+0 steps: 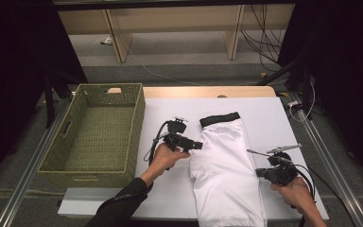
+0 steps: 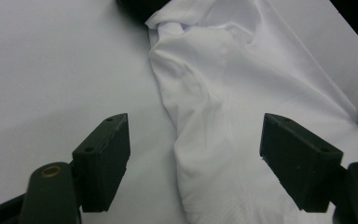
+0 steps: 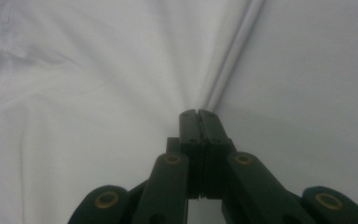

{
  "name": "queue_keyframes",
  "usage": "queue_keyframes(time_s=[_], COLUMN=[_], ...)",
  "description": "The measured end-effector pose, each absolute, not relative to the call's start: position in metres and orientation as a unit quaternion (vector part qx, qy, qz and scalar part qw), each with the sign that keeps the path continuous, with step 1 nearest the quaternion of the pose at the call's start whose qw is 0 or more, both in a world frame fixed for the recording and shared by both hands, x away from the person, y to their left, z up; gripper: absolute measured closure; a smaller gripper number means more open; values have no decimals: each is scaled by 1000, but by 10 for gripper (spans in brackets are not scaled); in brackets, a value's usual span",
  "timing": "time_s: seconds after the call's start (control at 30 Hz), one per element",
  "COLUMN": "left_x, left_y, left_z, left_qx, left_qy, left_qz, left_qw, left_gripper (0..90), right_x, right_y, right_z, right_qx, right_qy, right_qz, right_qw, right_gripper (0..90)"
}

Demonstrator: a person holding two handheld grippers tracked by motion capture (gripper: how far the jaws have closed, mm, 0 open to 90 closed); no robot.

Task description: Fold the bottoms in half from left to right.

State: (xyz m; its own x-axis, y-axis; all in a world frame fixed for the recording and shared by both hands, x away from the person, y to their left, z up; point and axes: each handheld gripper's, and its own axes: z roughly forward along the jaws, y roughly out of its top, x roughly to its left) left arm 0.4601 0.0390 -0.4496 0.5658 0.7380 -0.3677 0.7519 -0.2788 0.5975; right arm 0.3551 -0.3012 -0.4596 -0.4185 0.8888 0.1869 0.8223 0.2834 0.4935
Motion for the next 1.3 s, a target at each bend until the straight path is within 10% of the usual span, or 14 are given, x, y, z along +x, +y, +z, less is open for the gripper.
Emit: queue_keyframes(time_s=[0.5,1.3], left_x=[456,495], left_y=[33,10], left_z=[-460,-460], left_qx=[800,790], left_qy=[462,486], left_qz=[-6,10], left_qw=[382,373], left_gripper=[231,244], right_x=[365,446], right_y=[-303,-308], right_z=[-450,-446], right_qx=[538,550], right_qy=[770,745], right_qz=[330,352], right_qw=[99,135], right_gripper=[392,266])
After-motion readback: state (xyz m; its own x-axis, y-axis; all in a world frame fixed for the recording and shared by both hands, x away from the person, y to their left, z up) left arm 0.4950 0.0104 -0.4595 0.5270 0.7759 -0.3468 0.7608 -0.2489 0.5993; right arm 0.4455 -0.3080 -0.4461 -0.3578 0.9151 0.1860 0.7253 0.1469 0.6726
